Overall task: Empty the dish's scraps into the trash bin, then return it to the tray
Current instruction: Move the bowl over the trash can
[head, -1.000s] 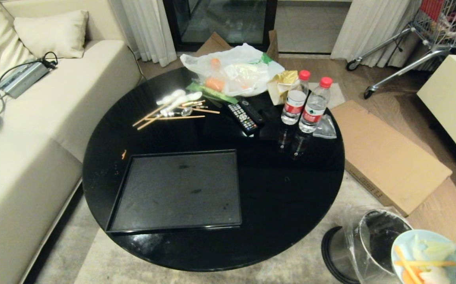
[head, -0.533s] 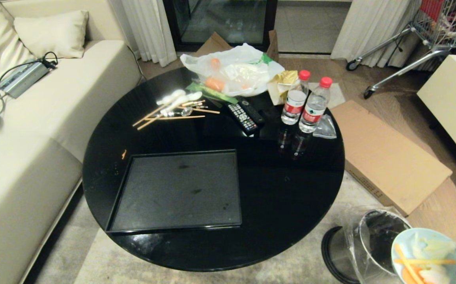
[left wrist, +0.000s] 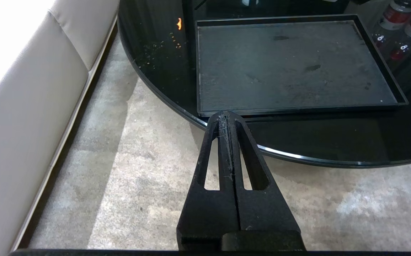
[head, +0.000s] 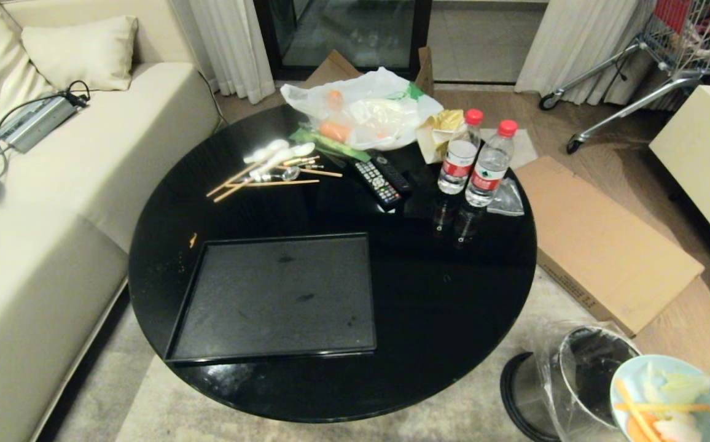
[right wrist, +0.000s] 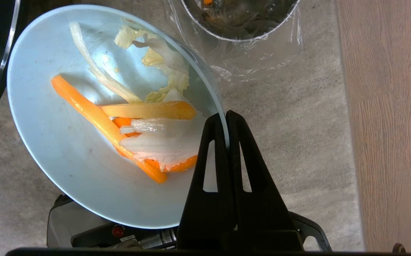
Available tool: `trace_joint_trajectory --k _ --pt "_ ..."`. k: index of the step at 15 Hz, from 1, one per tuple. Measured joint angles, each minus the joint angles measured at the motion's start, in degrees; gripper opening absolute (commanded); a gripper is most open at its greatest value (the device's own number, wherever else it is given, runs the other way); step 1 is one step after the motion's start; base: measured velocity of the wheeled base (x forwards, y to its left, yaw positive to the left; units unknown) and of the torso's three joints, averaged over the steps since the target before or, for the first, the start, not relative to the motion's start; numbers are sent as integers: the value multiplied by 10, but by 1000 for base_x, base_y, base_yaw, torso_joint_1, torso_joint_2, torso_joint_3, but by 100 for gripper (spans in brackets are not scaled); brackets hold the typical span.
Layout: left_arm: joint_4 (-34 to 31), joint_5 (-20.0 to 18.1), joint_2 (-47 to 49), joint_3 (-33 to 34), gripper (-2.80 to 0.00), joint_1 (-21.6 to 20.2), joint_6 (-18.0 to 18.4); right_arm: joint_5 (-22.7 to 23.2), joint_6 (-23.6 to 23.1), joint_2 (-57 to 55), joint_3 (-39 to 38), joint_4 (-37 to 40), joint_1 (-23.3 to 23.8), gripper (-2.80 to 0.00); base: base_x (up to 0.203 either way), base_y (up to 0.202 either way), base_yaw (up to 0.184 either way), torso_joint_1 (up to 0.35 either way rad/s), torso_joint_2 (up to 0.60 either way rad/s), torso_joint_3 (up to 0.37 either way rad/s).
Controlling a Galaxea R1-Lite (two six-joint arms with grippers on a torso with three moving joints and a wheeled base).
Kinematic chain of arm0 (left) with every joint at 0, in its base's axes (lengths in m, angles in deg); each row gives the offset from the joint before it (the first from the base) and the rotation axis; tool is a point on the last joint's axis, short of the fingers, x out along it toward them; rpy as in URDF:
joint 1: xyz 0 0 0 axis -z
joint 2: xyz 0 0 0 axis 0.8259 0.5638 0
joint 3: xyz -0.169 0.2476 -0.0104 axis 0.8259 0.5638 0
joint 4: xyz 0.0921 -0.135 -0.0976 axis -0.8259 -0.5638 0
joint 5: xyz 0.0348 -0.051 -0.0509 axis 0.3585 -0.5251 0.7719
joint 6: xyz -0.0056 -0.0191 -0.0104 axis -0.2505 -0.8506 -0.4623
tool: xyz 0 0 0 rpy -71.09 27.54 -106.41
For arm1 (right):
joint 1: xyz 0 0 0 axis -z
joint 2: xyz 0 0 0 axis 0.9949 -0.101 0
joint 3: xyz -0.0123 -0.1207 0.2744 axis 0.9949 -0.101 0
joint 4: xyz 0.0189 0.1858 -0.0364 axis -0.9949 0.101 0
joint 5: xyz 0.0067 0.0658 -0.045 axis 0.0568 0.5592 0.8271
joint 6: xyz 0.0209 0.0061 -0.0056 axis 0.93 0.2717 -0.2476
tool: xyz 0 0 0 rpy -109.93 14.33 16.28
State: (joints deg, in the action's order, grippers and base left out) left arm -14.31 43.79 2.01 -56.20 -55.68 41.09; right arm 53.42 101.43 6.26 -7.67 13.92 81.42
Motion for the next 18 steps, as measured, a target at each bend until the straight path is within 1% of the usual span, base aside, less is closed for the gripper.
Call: trace_joint_trajectory --k 8,18 --pt "0 0 0 0 -280 0 0 2 1 -1 0 -2 0 -280 1 0 -7 0 1 0" --pt "0 0 0 0 -280 0 0 3 0 -9 -1 -1 1 -280 0 10 -159 3 2 2"
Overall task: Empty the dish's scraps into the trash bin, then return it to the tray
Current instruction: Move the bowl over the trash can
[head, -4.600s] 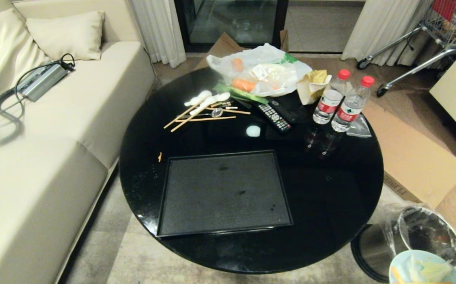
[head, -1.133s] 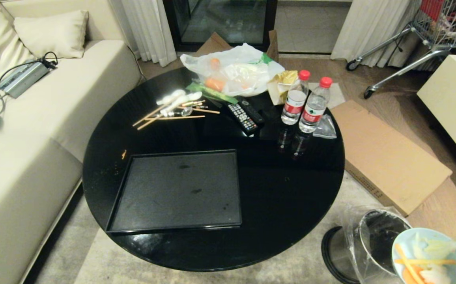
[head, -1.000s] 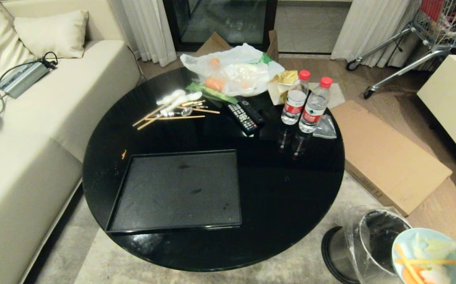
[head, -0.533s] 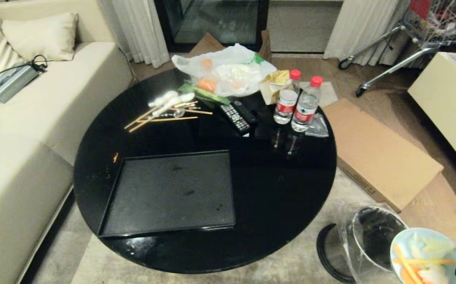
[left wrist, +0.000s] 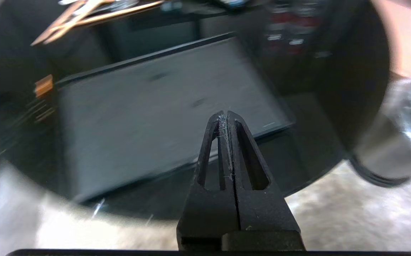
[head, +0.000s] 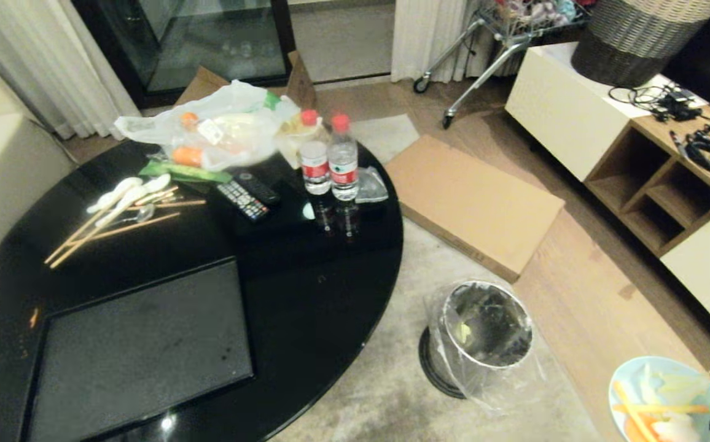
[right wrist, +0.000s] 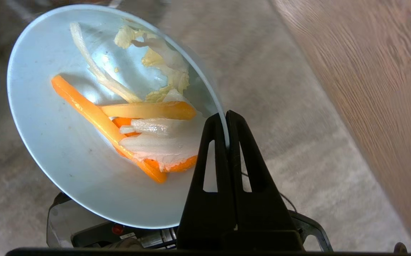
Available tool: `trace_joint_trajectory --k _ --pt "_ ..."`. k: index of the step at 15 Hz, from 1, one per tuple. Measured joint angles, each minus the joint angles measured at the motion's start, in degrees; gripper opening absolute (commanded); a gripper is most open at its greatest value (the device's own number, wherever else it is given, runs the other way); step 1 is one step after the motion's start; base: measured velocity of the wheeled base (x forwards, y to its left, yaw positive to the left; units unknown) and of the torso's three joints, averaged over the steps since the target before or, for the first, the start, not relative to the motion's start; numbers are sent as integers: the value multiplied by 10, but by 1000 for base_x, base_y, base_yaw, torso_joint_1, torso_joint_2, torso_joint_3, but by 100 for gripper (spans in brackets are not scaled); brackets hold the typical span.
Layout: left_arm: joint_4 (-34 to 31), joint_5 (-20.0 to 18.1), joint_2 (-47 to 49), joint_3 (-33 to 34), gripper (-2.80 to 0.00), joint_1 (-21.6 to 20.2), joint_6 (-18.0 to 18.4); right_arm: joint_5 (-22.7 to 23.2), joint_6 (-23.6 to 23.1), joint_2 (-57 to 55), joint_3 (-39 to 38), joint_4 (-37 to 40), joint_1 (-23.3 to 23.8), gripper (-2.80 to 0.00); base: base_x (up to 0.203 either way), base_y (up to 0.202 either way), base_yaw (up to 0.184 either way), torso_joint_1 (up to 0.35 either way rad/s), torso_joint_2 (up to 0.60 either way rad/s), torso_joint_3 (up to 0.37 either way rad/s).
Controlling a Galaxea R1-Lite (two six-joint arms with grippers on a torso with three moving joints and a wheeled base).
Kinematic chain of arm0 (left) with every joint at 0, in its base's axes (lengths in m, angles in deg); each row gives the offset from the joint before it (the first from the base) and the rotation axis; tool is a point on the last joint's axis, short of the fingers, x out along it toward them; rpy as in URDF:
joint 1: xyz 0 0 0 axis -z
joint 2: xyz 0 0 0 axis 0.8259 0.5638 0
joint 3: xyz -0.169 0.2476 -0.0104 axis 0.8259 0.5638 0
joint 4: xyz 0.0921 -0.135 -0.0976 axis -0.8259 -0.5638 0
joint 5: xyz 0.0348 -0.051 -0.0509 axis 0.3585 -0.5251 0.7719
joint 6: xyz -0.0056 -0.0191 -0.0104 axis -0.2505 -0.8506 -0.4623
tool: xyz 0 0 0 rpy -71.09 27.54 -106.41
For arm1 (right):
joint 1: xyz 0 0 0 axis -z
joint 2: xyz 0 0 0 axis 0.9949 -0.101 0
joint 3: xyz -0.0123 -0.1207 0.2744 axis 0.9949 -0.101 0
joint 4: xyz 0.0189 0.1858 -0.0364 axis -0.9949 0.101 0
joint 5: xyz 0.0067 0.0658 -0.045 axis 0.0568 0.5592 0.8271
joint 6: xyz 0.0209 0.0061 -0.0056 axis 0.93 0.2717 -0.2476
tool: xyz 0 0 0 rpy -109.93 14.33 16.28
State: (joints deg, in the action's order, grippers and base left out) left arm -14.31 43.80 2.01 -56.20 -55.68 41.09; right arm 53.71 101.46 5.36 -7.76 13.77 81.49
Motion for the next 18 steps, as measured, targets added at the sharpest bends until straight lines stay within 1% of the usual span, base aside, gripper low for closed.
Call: trace_joint_trajectory --k 3,5,18 --pt "0 0 0 0 -280 0 0 0 -2 -2 1 0 0 -280 3 13 -167 1 2 0" --pt "0 0 0 0 -280 0 0 0 -1 -4 1 0 0 -280 -1 6 -105 2 3 7" --pt "0 1 0 0 -280 0 0 -1 0 -8 7 -1 0 -280 0 0 0 0 0 0"
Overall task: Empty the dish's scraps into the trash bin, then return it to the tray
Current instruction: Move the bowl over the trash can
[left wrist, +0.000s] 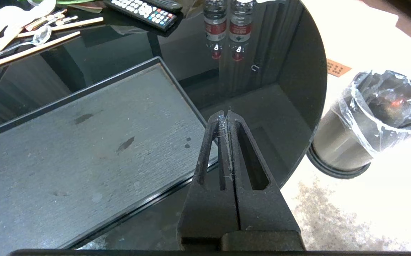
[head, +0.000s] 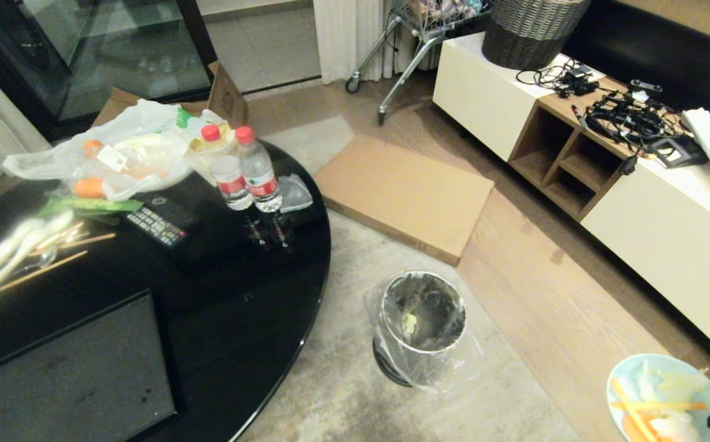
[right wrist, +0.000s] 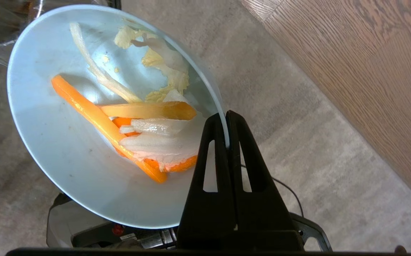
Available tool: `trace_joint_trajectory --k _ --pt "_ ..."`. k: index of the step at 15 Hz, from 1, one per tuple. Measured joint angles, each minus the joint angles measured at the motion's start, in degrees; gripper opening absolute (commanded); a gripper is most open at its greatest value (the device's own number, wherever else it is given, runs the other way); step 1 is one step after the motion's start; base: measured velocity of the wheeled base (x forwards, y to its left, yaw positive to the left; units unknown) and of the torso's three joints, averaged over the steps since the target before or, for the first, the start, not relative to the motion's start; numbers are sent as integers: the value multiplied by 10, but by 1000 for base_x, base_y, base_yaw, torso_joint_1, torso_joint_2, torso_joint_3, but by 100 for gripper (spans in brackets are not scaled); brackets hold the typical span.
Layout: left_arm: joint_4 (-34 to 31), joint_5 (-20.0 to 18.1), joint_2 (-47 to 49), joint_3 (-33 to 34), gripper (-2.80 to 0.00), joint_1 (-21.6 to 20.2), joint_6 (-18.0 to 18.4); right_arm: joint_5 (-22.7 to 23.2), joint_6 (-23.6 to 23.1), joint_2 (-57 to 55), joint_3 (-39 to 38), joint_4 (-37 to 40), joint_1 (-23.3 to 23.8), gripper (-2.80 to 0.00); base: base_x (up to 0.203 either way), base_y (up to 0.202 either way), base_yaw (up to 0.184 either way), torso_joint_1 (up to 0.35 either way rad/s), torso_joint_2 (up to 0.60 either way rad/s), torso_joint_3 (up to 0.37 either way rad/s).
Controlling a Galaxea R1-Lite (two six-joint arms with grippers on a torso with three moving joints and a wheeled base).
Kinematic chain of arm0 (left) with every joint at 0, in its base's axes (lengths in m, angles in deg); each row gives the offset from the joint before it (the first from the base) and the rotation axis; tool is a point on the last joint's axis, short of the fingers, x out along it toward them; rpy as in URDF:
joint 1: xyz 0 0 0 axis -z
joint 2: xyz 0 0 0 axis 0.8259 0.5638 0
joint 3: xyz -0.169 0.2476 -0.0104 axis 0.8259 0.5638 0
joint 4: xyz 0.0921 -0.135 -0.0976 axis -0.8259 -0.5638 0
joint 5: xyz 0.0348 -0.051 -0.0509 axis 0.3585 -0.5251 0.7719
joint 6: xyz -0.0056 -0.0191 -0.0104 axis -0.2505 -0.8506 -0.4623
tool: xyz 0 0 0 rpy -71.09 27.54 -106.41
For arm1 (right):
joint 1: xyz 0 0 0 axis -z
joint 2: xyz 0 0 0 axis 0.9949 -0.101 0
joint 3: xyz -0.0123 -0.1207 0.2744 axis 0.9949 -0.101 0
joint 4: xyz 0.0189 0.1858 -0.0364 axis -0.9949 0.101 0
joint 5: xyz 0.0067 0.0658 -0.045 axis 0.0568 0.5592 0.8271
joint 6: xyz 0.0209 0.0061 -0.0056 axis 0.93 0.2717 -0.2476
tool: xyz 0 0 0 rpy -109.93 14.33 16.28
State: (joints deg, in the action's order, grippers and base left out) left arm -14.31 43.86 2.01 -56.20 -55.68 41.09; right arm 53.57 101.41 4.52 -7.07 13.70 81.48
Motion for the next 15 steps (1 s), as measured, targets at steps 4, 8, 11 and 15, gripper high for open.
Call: trace_joint_trajectory --k 4,8,11,15 --pt "0 0 0 0 -280 0 0 0 1 -1 8 1 -1 -280 0 0 0 0 0 0" --pt "0 0 0 0 -280 0 0 0 1 -1 10 4 0 -280 0 0 0 0 0 0" --pt "0 0 0 0 -280 0 0 1 2 -1 7 6 0 -280 0 0 0 0 0 0" --pt "0 0 0 0 -280 0 0 1 2 0 0 9 0 -280 0 0 0 0 0 0"
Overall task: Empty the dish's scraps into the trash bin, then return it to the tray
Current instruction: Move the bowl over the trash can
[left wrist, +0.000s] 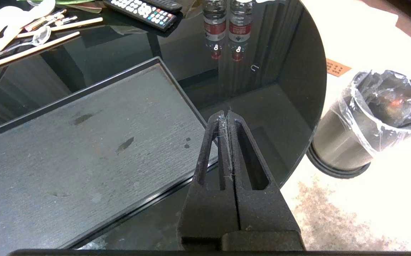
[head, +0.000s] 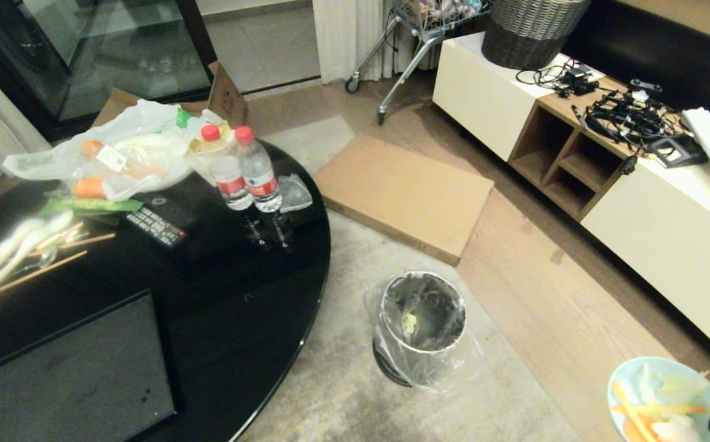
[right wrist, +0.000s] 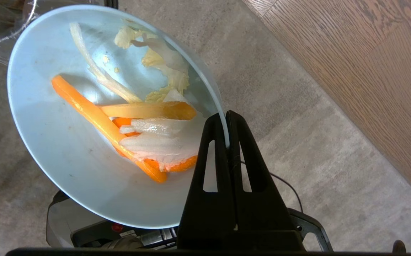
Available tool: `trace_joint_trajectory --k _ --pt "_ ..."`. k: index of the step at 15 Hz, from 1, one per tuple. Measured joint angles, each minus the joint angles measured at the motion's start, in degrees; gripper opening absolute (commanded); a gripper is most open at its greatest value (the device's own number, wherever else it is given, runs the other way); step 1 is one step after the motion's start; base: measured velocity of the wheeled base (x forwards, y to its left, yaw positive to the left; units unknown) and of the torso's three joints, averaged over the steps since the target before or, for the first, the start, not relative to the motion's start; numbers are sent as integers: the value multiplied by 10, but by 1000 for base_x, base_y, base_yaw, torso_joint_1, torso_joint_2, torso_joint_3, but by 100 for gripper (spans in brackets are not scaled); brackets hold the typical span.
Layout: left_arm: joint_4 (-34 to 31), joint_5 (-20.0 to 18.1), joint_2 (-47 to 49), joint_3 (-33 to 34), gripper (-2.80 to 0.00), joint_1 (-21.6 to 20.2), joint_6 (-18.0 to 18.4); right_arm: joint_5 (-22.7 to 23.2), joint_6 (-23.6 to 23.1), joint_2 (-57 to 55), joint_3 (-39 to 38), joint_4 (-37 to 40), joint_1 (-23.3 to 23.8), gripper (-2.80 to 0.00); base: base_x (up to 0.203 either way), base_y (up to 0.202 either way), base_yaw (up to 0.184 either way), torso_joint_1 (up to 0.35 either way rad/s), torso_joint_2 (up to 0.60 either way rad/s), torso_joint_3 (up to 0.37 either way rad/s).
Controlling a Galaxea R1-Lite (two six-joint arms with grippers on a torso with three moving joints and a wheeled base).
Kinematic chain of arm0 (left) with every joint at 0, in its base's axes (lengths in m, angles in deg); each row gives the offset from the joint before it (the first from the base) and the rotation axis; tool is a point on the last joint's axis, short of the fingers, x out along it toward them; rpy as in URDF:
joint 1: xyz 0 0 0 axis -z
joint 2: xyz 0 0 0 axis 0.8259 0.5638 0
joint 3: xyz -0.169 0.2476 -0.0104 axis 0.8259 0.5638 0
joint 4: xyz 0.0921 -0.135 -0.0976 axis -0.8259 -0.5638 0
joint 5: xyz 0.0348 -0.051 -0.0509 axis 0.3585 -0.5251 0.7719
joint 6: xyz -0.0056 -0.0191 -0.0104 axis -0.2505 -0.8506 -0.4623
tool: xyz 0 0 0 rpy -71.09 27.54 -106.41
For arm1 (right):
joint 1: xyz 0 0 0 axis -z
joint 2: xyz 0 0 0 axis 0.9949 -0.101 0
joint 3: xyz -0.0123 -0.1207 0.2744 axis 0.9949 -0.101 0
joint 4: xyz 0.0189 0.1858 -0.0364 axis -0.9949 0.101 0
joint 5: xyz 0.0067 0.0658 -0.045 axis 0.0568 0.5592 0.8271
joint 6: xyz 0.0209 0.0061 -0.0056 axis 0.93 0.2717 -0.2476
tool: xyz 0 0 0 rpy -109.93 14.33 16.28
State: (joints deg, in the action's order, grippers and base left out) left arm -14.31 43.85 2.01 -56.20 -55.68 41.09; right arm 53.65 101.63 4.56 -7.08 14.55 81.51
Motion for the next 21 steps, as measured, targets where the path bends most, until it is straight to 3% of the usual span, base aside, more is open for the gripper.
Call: trace_joint_trajectory --k 14,21 --pt "0 -3 0 0 -280 0 0 -1 -1 2 -13 0 0 -280 0 0 0 0 0 -3" --pt "0 -3 0 0 -280 0 -1 -1 -1 2 -14 -1 1 -280 0 0 0 2 4 -168"
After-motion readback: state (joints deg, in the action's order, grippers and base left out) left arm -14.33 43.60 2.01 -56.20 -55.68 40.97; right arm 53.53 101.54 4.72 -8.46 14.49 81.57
